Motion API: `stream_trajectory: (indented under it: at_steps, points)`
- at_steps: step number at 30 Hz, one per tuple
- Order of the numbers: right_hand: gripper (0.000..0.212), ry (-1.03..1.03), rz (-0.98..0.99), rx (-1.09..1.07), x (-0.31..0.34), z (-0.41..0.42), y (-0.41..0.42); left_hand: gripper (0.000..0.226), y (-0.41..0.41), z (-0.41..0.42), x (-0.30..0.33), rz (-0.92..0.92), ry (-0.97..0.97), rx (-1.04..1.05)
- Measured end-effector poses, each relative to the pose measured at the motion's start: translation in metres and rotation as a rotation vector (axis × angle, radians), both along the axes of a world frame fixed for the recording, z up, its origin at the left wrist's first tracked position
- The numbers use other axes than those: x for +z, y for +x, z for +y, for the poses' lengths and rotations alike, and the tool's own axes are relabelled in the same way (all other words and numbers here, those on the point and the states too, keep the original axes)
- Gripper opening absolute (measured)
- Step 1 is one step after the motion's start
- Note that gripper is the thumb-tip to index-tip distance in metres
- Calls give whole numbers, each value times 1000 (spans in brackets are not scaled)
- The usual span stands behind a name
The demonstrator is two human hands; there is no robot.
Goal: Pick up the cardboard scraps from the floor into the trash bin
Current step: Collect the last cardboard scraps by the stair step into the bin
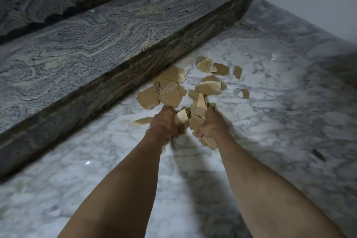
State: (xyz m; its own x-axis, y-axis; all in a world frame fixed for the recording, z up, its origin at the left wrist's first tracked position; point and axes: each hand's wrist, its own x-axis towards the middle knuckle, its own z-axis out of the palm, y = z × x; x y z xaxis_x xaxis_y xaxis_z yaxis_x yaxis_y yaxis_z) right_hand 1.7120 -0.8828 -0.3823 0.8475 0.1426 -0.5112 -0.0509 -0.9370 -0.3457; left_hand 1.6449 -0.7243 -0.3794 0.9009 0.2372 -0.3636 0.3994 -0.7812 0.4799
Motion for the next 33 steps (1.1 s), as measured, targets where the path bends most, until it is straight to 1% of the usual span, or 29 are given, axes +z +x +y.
stream_trajectory:
  at_steps: [3,5,7,11,15,16,19,22,24,26,28,29,31,33]
  points:
    - [71,53,24,-67,-4,-3,-3,58,0,-3,-2,-8,17,14]
    - [59,125,67,-98,-6,-10,-4,53,-2,-4,-2,-3,23,17]
    - [56,208,102,-141,-2,-19,-3,49,-7,-3,3,0,-23,65]
    - [58,390,158,-249,25,-38,3,48,-19,8,30,38,-156,256]
    - [48,462,115,-336,62,-52,8,66,-33,10,71,-10,-226,394]
    - [47,472,114,-355,72,-54,8,64,-37,9,83,-22,-235,423]
    - [51,486,139,-360,86,-59,11,46,-46,9,103,-2,-243,472]
    - [58,413,193,-341,77,-58,10,44,-42,14,99,8,-217,473]
    - [70,353,195,-276,62,-47,9,45,-37,22,81,29,-193,443]
    - [90,245,210,-182,41,-35,6,49,-31,30,59,58,-168,415]
    - [104,179,209,-182,22,-24,0,56,-23,37,41,72,-133,388]
    - [107,161,181,-210,13,-19,-3,61,-18,41,33,64,-135,396]
    - [103,98,89,-244,5,-10,-3,79,-8,49,22,29,-191,461]
    - [98,-2,74,-222,5,-4,-2,100,2,56,18,11,-240,511]
